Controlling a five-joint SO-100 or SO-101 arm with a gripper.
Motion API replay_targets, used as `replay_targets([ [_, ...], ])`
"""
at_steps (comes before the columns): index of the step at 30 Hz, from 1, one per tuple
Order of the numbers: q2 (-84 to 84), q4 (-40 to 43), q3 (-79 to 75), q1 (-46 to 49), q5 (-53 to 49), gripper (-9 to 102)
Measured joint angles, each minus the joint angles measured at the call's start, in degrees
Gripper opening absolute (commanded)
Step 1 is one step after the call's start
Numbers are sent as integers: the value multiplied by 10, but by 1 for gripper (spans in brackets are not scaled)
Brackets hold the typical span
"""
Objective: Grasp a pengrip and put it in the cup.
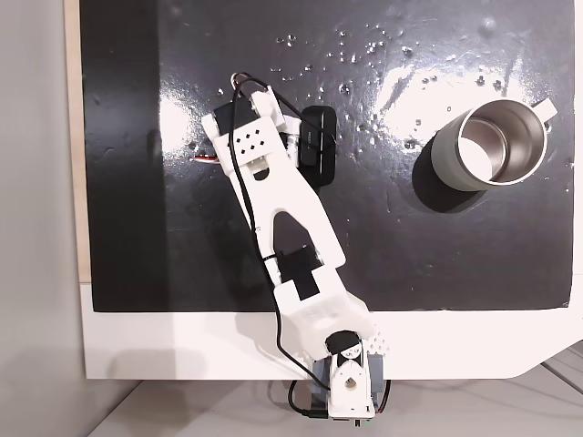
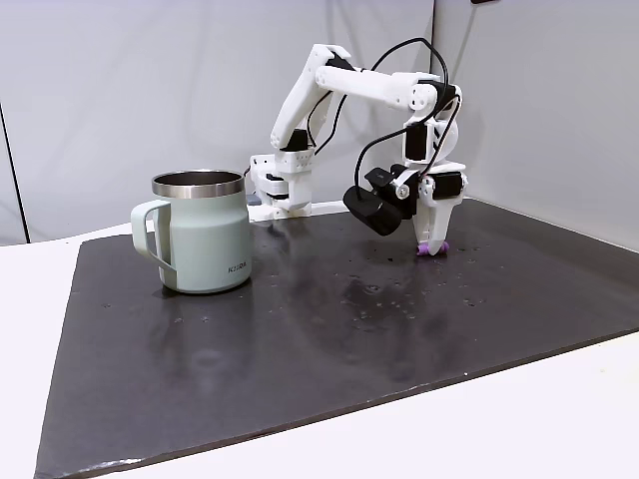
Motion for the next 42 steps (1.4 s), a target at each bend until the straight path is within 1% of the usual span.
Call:
replay_targets([
  [2,0,3,0,0,1,0],
  [15,10,3,0,5,-1,0],
  [27,190,25,67,20,-19,0],
  [30,227,46,74,41,-19,0],
  [33,256,85,74,75,-19,0],
  [42,325,179,50,230,-69,0],
])
